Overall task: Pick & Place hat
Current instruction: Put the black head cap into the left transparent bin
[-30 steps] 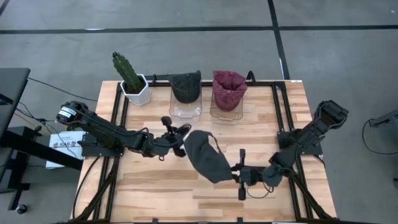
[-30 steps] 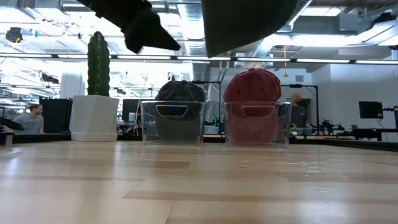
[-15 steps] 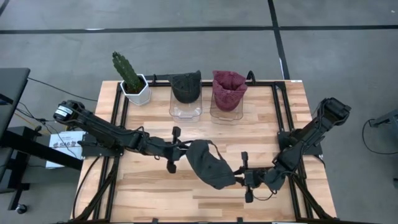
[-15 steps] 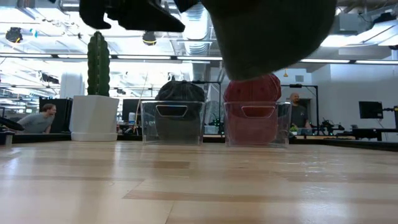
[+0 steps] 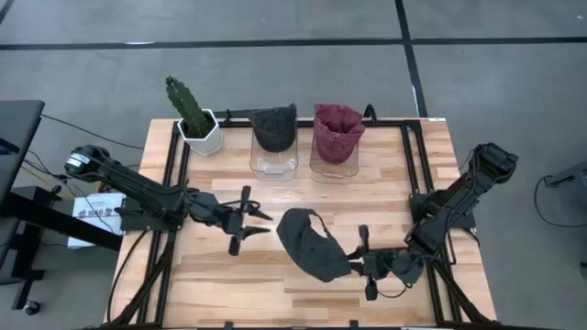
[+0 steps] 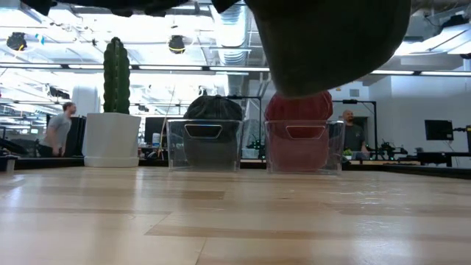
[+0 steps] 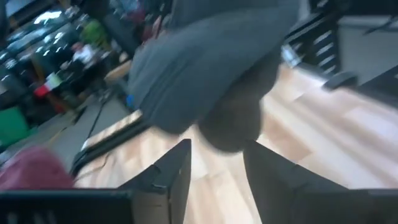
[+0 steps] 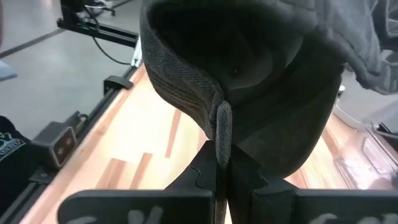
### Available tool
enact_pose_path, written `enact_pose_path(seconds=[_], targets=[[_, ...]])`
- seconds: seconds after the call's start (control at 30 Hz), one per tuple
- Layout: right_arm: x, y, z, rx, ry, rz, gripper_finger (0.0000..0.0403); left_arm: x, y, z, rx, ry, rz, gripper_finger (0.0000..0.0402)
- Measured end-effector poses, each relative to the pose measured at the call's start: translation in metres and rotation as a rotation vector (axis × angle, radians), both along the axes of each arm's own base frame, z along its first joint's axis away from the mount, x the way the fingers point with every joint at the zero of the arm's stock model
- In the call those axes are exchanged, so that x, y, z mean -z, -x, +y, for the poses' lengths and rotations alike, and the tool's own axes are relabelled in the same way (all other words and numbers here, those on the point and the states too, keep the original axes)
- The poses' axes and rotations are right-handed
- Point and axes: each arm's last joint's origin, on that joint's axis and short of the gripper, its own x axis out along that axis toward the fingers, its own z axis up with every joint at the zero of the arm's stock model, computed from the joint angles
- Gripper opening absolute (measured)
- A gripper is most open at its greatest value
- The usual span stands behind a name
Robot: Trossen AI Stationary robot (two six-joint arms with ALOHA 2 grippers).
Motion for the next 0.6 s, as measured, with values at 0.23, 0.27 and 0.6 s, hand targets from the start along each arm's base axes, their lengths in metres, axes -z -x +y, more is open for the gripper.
enact_pose_path(seconds=[0.23, 0.27, 0.6], targets=[[0.004, -0.009, -0.014, 0.146, -0.013, 0.009, 0.0002, -0.003, 0.003, -0.005, 0.137, 0.014, -0.056, 0.016], [0.004, -0.011, -0.018, 0.181, -0.019, 0.003, 0.0002, -0.002, 0.002, -0.006, 0.142, 0.016, -0.061, 0.016], [0.014, -0.042, -0.048, 0.268, -0.159, 0.04, 0.0001, 0.01, -0.014, -0.008, -0.025, -0.121, -0.118, 0.0154]])
